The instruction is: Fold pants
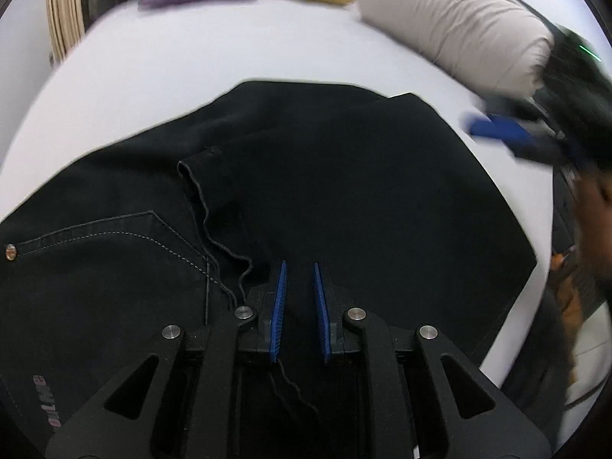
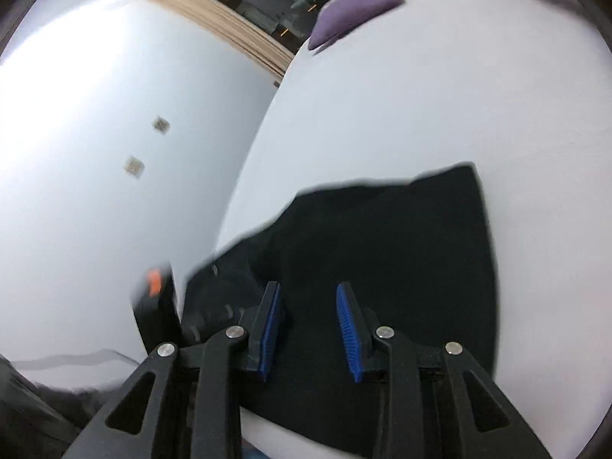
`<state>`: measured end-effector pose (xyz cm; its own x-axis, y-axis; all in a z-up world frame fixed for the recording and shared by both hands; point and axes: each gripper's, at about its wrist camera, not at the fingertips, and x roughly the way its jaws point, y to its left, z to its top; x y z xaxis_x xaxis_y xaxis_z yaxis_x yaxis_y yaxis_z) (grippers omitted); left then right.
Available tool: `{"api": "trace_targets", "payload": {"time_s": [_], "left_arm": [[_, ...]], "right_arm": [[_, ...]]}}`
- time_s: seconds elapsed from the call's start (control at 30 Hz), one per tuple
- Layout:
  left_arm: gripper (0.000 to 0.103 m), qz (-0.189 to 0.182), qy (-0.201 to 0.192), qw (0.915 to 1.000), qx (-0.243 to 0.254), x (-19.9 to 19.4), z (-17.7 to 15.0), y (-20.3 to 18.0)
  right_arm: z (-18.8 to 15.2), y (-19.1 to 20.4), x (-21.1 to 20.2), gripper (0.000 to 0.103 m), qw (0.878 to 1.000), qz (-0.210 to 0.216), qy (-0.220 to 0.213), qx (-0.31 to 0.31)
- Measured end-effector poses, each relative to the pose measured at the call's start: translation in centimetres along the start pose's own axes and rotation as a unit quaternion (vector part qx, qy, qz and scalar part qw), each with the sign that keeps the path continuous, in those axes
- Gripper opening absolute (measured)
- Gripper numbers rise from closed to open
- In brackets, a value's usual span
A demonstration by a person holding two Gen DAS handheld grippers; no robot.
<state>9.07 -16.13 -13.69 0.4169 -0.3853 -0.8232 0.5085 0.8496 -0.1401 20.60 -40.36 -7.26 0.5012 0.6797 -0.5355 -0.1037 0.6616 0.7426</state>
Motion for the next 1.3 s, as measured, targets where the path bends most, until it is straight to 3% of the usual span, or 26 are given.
{"api": "trace_targets", "payload": {"time_s": [0.07, 0.13, 0.2, 0.27, 0.37, 0.57, 0.77, 0.93, 1.03, 1.17, 1.3], "left_arm": [[0.014, 0.004, 0.001, 1.0000, 0.006, 0.0, -0.2, -0.4], [0.014, -0.002, 0.003, 1.0000, -0.001, 0.1, -0.3, -0.2], [0.014, -0.007, 0.002, 1.0000, -0.002, 0.0, -0.6, 0.2], [0.014, -0.008, 0.000, 1.0000, -0.002, 0.1, -0.8, 0.1], [0.014, -0.007, -0.002, 1.0000, 0.000, -0.1, -1.4, 1.0], [0.014, -0.008, -0.006, 0.9999, -0.002, -0.3, -1.8, 2.0], [0.014, -0.004, -0.011, 0.9999, 0.001, 0.2, -1.6, 2.4], [0.014, 0.000, -0.022, 0.9998, 0.003, -0.5, -1.9, 2.0], [0.014, -0.004, -0.029, 0.9996, -0.001, -1.1, -2.3, 2.0], [0.014, 0.002, -0.041, 0.9991, 0.008, -2.4, -3.3, 1.4], [0.015, -0.015, -0.044, 0.9988, -0.018, -4.7, -4.2, 1.9]], "right_arm": [[2.0, -2.9, 1.5, 0.034, 0.999, 0.021, 0.016, 0.034], [3.2, -5.5, 2.6, 0.033, 0.998, 0.007, 0.021, 0.056], [3.4, -7.6, 3.6, 0.013, 0.996, 0.016, 0.030, 0.082], [2.7, -8.2, 3.8, 0.001, 0.995, 0.025, 0.029, 0.094], [1.0, -8.2, 2.7, 0.001, 0.995, 0.033, 0.036, 0.085], [-7.1, -5.3, 1.7, 0.005, 0.996, 0.024, 0.066, 0.058], [-11.9, -4.4, -1.1, 0.011, 0.996, 0.020, 0.044, 0.073], [-13.6, -6.0, -3.3, 0.000, 0.993, 0.004, 0.027, 0.111], [-12.9, -3.5, -3.8, 0.010, 0.995, -0.018, 0.004, 0.095], [-10.6, 0.3, -2.7, 0.032, 0.995, 0.044, -0.041, 0.077], [-8.6, 1.9, 2.4, 0.041, 0.992, 0.084, -0.027, 0.085]]}}
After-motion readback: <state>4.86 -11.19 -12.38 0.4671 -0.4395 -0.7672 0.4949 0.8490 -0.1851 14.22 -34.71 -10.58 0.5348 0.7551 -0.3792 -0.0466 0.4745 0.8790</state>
